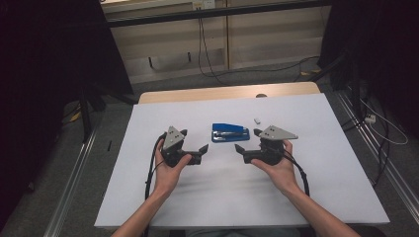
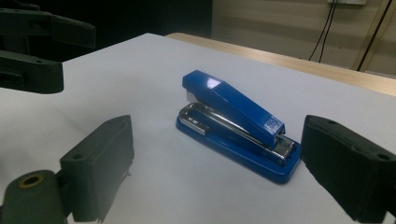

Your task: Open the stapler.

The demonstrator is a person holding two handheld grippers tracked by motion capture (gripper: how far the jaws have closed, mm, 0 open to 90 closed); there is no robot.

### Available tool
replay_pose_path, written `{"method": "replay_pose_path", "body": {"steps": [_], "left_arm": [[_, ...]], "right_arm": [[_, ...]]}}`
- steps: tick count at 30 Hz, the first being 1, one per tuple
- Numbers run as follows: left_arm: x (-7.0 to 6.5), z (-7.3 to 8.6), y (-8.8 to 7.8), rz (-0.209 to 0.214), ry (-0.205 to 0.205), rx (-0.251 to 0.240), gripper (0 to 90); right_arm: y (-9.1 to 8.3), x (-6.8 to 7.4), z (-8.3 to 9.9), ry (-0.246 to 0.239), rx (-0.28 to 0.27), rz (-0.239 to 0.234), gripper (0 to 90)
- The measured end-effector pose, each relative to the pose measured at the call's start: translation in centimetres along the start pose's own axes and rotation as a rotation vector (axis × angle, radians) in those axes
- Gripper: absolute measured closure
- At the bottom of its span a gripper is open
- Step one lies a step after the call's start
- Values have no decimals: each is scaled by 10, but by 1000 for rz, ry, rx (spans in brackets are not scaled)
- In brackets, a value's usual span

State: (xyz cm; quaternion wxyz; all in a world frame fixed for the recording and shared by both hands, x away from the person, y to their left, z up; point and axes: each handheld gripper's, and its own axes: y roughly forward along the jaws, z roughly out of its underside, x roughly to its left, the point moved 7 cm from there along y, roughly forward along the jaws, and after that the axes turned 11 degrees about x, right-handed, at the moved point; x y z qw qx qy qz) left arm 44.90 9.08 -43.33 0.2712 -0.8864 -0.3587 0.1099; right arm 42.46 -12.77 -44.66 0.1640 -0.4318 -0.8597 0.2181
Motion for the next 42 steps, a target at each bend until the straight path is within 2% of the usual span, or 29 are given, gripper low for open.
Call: {"method": "replay_pose_path", "body": {"steps": [2, 3, 4, 8, 11, 12, 15, 17, 18, 21, 22, 23, 24, 25, 26, 29, 30, 31, 32, 33, 34, 35, 36, 37, 38, 39, 40, 41, 42], "left_arm": [[3, -2, 1, -3, -10, -5, 52], [6, -4, 3, -13, -16, -11, 52], [9, -6, 7, -20, -20, -13, 51], [12, -7, 16, -31, -15, -10, 47], [15, -7, 25, -24, -33, -3, 47], [17, -10, 29, -35, -26, -4, 47], [20, -15, 37, -42, -15, 2, 48], [21, -17, 40, -51, -8, 4, 48], [23, -23, 46, -53, 16, 18, 51], [24, -28, 48, -49, -1, 3, 53], [25, -29, 49, -35, -11, -6, 53], [25, -29, 49, -35, -11, -6, 53], [24, -26, 51, -10, -21, 1, 49], [24, -26, 51, -10, -21, 1, 49], [23, -21, 51, 3, -15, 28, 48], [24, -16, 52, -1, -21, 40, 48], [26, -14, 52, -8, -18, 52, 48], [26, -14, 52, -8, -18, 52, 48], [27, -11, 54, -7, -34, 55, 48], [27, -11, 54, -7, -34, 55, 48], [29, -9, 57, -4, -41, 65, 48], [29, -9, 57, -4, -41, 65, 48], [29, -8, 59, -6, -55, 70, 48], [29, -8, 59, -6, -55, 70, 48], [28, -7, 62, -6, -50, 70, 48], [28, -7, 62, -6, -50, 70, 48], [27, -7, 62, -6, -45, 70, 48], [27, -7, 62, -8, -34, 71, 48], [26, -7, 63, 1, -39, 67, 46]], "right_arm": [[2, 0, -1, -2, 1, 0, 118], [7, 0, -3, -26, 14, 1, 121], [8, 0, -4, -29, 14, -2, 125], [14, 0, -9, -32, 7, -2, 144], [18, -4, -10, -24, 3, 5, 164], [23, -6, -11, -5, 2, 4, 178], [28, -7, -14, -6, -2, 1, 207], [29, -6, -16, -15, -1, 0, 212], [32, -5, -20, -39, 4, 2, 252], [35, -6, -24, -50, 7, 6, 263], [37, -8, -27, -27, -1, 3, 265], [37, -8, -27, -27, -1, 3, 265], [42, -10, -27, -19, -7, 7, 284], [42, -10, -27, -19, -7, 7, 284], [47, -9, -24, -19, 5, -3, 321], [51, -6, -22, -11, 12, -19, 338], [52, -5, -21, 0, 14, -29, 377], [52, -5, -21, 0, 14, -29, 377], [53, -3, -20, -2, 21, -37, 431], [53, -3, -20, -2, 21, -37, 431], [54, -2, -19, -7, 27, -39, 514], [54, -2, -19, -7, 27, -39, 514], [54, -1, -19, -16, 24, -44, 629], [54, -1, -19, -16, 24, -44, 629], [56, -1, -19, -30, 23, -43, 708], [56, -1, -19, -30, 23, -43, 708], [59, 0, -18, -36, 28, -48, 801], [59, 0, -18, -36, 28, -48, 801], [62, 1, -16, -35, 37, -55, 878]]}}
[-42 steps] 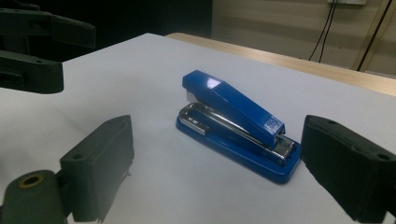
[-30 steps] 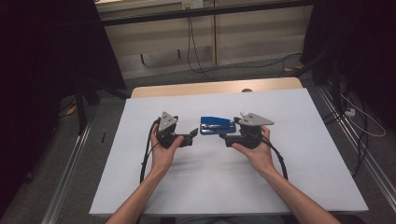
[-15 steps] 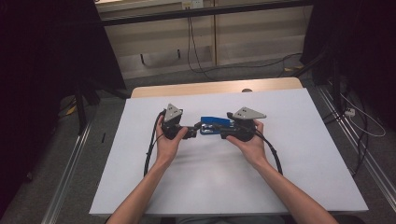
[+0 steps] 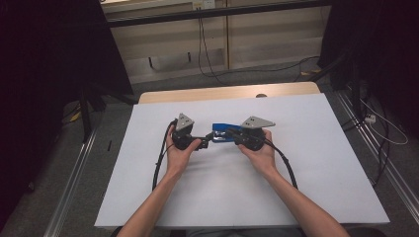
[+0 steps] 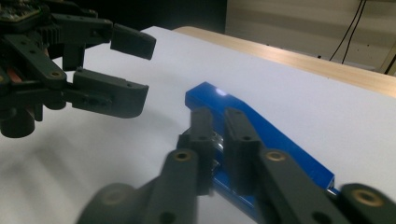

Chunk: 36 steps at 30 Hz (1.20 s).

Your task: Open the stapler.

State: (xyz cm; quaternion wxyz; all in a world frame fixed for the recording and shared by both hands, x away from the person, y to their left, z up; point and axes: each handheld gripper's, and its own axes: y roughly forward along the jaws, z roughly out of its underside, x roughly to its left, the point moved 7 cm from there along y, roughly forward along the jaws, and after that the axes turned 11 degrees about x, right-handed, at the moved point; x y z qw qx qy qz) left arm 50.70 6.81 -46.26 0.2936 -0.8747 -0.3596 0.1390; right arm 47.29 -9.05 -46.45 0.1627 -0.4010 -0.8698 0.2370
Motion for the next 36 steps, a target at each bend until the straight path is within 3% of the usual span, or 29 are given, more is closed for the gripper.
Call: {"method": "replay_pose_path", "body": {"steps": [3, 5, 11, 14, 17, 18, 20, 25, 26, 32, 36], "left_arm": [[1, 1, 1, -8, 0, 9, 44], [4, 3, 2, -20, -5, 21, 45], [4, 8, 9, -11, -22, 42, 52], [1, 6, 7, 9, -25, 36, 170], [0, 6, 6, 9, -23, 34, 211], [-2, 6, 7, 18, -20, 35, 307], [-2, 6, 7, 1, 1, 42, 367], [-3, 9, 12, 12, 10, 56, 561], [-4, 10, 13, 21, 7, 58, 561], [-8, 10, 15, 29, 22, 69, 762], [-7, 10, 16, 23, 21, 73, 833]], "right_arm": [[3, 1, 2, 4, 14, -3, 900], [8, 4, 6, -11, 54, -4, 900], [16, 4, 8, -20, 98, -3, 900], [22, 6, 11, -21, 145, -8, 900], [23, 6, 12, -13, 158, -8, 900], [24, 5, 11, -24, 166, 3, 900], [26, 3, 10, -26, 180, 13, 900], [30, 5, 9, -29, 188, 15, 900], [31, 5, 9, -38, 189, 21, 900], [33, 3, 8, -37, 203, 38, 900], [33, 1, 9, -35, 209, 47, 900]]}}
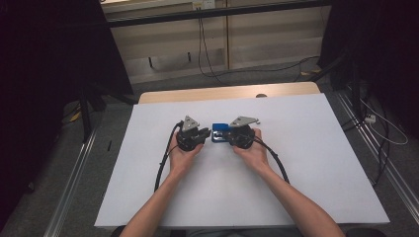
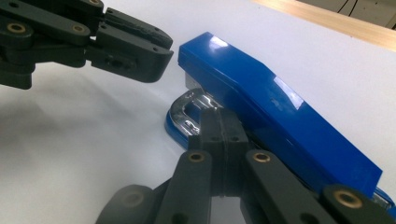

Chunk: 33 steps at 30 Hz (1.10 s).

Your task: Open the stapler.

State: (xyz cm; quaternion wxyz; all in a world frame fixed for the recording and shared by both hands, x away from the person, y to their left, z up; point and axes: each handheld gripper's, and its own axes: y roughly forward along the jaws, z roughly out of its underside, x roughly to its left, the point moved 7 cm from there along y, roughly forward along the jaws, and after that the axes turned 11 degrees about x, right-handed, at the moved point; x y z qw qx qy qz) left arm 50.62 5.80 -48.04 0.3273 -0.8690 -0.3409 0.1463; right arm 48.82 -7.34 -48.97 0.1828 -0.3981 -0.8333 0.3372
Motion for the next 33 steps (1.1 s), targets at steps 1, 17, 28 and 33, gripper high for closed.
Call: {"method": "replay_pose_path", "body": {"steps": [1, 17, 28, 33], "left_arm": [[0, 1, 1, 2, -1, 2, 852], [-3, 2, 10, 11, -10, 22, 900], [-1, -1, 15, 15, -35, 15, 900], [-1, -2, 16, -6, -20, 20, 900]], "right_arm": [[1, 0, 1, -5, 5, 3, 900], [5, -4, 7, 8, 45, 13, 900], [6, -4, 7, 11, 42, 13, 900], [6, -4, 7, 14, 43, 10, 900]]}}
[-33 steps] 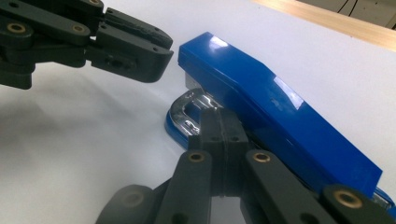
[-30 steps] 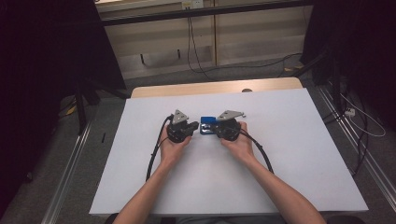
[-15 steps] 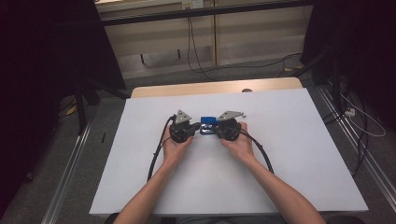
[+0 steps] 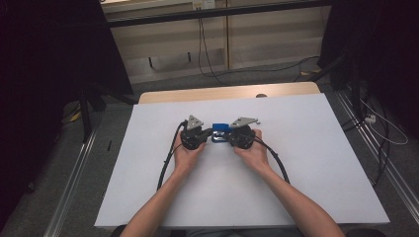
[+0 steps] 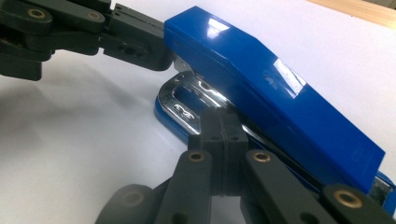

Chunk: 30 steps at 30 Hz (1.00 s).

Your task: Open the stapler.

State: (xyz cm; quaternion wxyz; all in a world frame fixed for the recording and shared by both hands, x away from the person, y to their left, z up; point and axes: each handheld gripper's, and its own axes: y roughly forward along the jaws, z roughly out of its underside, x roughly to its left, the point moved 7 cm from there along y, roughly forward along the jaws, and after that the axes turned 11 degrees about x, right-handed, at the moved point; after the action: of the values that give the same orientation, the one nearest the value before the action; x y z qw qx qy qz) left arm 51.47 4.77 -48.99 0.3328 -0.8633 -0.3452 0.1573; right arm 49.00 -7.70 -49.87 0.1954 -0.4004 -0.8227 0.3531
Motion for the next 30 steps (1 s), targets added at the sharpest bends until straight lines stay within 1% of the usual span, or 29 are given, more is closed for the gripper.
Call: {"method": "replay_pose_path", "body": {"steps": [2, 3, 6, 8, 11, 14, 16, 19, 20, 22, 25, 27, 29, 30], "left_arm": [[0, 0, 0, 0, -4, 0, 900], [0, -1, 0, -3, 7, 0, 900], [1, -1, 1, -3, 2, -1, 900], [2, -2, 2, -8, -9, 0, 900], [2, -3, 3, -6, -44, -6, 900], [2, -3, 3, -13, -22, 0, 900], [2, -3, 3, -7, -30, -1, 900], [2, -3, 2, -15, -18, -1, 900], [1, -4, 1, -11, -21, -8, 900], [0, -6, -1, -7, -14, -15, 900], [-1, -8, -3, -3, -18, -19, 900], [-1, -10, -3, 4, -27, -32, 900], [-1, -10, -4, 5, -26, -34, 900], [-1, -12, -5, 13, -35, -44, 900]], "right_arm": [[0, 0, 0, 2, 0, -2, 900], [0, 0, 0, 3, 0, -1, 900], [0, 0, 0, 1, -1, 2, 900], [0, 0, 0, 7, 0, -3, 900], [0, 0, 0, 6, 0, -4, 900], [0, -1, 0, 10, 1, -8, 900], [0, 0, 0, 7, 0, -6, 900], [0, 0, 0, 7, 1, -5, 900], [0, 0, 0, 8, 0, -6, 900], [0, -1, 0, 13, -1, -11, 900], [0, -1, 0, 10, -1, -9, 900], [0, -1, 0, 9, -1, -8, 900], [0, -1, 0, 9, -1, -9, 900], [0, -1, 0, 12, 0, -9, 900]]}}
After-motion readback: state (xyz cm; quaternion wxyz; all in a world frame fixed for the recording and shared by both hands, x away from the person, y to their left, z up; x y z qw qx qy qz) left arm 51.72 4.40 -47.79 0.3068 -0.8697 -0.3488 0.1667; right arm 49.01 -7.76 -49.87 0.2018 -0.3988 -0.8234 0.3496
